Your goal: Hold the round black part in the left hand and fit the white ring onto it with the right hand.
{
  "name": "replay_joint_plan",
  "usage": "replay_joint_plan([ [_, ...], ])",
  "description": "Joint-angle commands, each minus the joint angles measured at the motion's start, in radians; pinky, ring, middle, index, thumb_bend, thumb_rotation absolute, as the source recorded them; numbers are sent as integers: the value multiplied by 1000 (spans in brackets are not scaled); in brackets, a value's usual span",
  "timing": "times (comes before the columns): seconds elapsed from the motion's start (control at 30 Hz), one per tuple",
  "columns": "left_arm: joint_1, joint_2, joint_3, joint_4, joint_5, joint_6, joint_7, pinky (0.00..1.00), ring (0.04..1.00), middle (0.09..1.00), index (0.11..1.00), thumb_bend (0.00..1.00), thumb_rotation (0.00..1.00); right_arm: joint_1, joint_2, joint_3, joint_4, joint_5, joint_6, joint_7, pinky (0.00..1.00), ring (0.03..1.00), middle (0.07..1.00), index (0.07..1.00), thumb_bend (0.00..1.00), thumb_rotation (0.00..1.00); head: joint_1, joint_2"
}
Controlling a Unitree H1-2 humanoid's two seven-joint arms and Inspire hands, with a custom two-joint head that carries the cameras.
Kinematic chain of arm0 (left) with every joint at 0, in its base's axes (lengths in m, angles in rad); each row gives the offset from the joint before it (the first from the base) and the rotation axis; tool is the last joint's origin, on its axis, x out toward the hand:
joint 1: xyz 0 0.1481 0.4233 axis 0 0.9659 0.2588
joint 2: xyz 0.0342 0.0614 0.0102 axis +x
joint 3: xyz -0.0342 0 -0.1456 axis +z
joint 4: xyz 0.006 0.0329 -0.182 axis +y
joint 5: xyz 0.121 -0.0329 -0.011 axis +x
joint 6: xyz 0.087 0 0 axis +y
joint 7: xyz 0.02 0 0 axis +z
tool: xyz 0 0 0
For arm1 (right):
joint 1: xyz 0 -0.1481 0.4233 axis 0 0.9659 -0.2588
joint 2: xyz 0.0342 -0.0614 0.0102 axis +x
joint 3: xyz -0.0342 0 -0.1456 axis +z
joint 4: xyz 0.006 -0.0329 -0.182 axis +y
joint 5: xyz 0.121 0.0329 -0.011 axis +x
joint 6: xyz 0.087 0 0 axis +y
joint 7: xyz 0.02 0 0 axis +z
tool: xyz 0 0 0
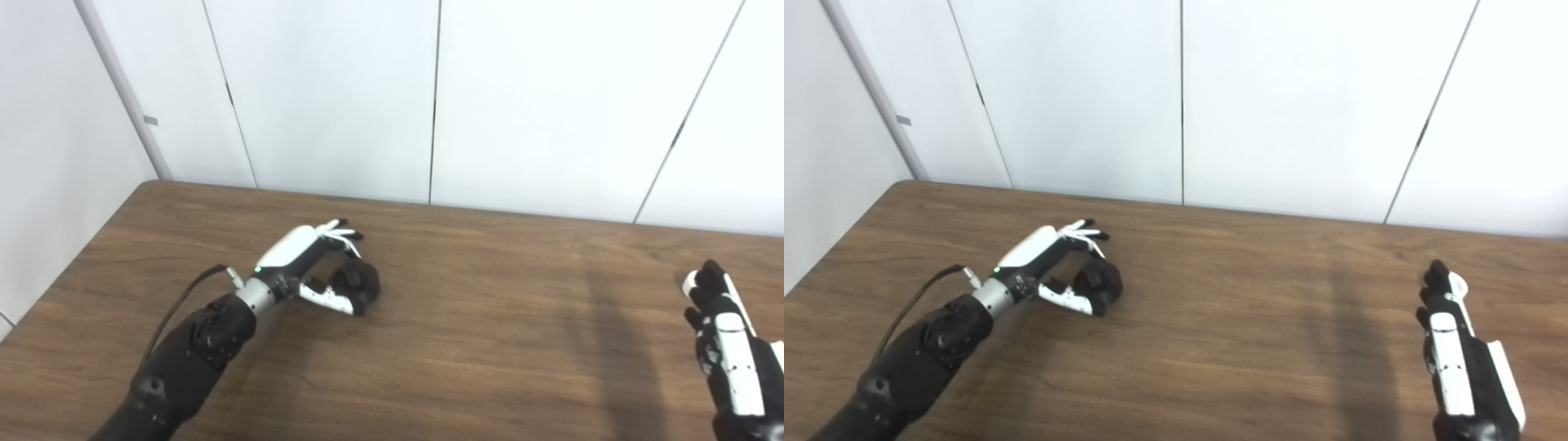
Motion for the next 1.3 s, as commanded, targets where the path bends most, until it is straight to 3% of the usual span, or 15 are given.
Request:
replay_joint_plan([
  [0.0,-12,1,5,-90,0,24,-21,1000,1000,906,482,525,53,-22,-6,-13,-10,11,-62,9,1000,1000,1000,1000,105,1000,-3,1],
  [0.2,31,-24,-10,-202,16,27,-78,1000,1000,908,482,525,55,-26,-14,-17,18,8,-107,21,1000,1000,995,1000,197,1000,-18,11],
  [0.43,66,-58,-49,-262,33,-27,-110,1000,1000,903,482,525,54,-26,-5,-17,27,2,-134,19,1000,1000,990,1000,269,1000,-61,20],
  [0.63,67,-73,-93,-258,111,-95,-99,1000,1000,894,482,525,57,-24,0,-8,35,-2,-154,20,1000,993,982,988,332,1000,-115,35],
  [0.83,54,-90,-107,-242,135,-111,-100,1000,1000,888,482,525,56,-15,7,3,28,-15,-167,16,989,973,963,964,399,977,-174,48],
  [0.93,38,-88,-134,-229,144,-114,-73,1000,1000,882,482,525,57,-16,8,5,23,-18,-168,17,981,970,962,958,452,947,-200,56],
  [1.27,-17,-68,-267,-168,212,-115,96,1000,1000,869,482,525,57,-11,12,8,19,-29,-180,16,964,960,943,942,476,930,-261,78],
])
